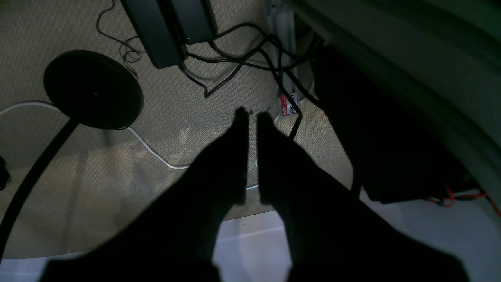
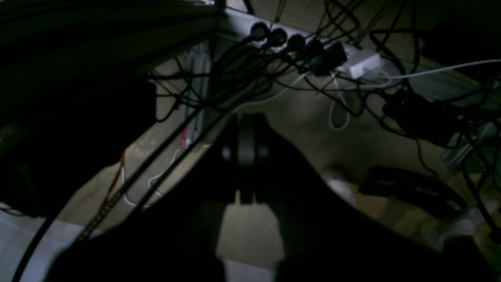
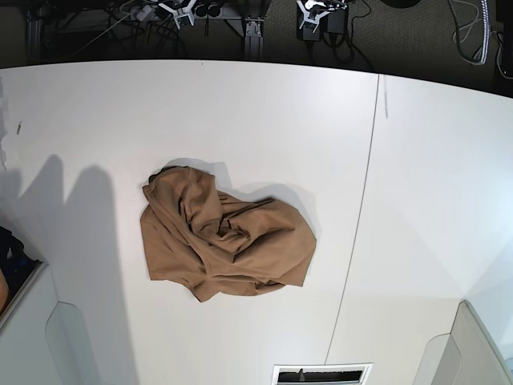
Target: Layout the t-shirt on the table in an organized manner, then fold the t-shirt properly
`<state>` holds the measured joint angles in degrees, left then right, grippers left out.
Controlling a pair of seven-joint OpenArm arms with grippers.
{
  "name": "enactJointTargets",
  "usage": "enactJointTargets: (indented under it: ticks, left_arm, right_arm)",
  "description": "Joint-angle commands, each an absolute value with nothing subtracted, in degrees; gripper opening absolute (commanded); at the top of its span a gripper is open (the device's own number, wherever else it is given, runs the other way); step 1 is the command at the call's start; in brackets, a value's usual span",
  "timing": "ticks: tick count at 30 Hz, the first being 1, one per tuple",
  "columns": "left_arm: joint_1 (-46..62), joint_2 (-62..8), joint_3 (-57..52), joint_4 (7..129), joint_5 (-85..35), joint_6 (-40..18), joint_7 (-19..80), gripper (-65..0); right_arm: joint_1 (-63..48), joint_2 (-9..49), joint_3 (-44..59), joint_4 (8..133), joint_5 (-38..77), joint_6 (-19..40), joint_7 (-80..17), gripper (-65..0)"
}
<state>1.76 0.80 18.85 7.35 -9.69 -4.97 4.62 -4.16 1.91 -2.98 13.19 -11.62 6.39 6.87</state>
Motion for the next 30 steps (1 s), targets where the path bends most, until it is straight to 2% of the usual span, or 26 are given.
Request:
enactJointTargets:
  ticks: [1, 6, 13, 19, 24, 30]
  left_arm:
    - [1.9, 1.0, 19.0, 7.6, -9.8, -5.2, 4.5, -60.9]
    - [1.9, 1.0, 19.0, 7.6, -9.8, -5.3, 4.5, -60.9]
    - [1.9, 0.9, 19.0, 7.6, -9.4, -11.0, 4.5, -60.9]
    - [2.0, 0.9, 19.0, 7.6, -8.8, -11.2, 4.5, -60.9]
    - [2.5, 0.9, 19.0, 8.2, -3.2, -11.2, 5.0, -60.9]
    - [7.7, -0.2, 19.0, 17.2, -0.6, -11.2, 9.3, -60.7]
  right_arm:
    - [-4.5, 2.2, -3.0, 13.5, -11.6, 6.9, 7.6, -65.0]
    - [-4.5, 2.2, -3.0, 13.5, -11.6, 6.9, 7.6, -65.0]
    - [-4.5, 2.2, -3.0, 13.5, -11.6, 6.9, 7.5, -65.0]
    - [-4.5, 2.2, -3.0, 13.5, -11.6, 6.9, 7.5, -65.0]
    - [-4.7, 2.3, -3.0, 13.6, -11.6, 6.9, 7.5, -65.0]
    - [-6.8, 4.0, -3.0, 15.4, -11.6, 9.0, 7.5, -65.0]
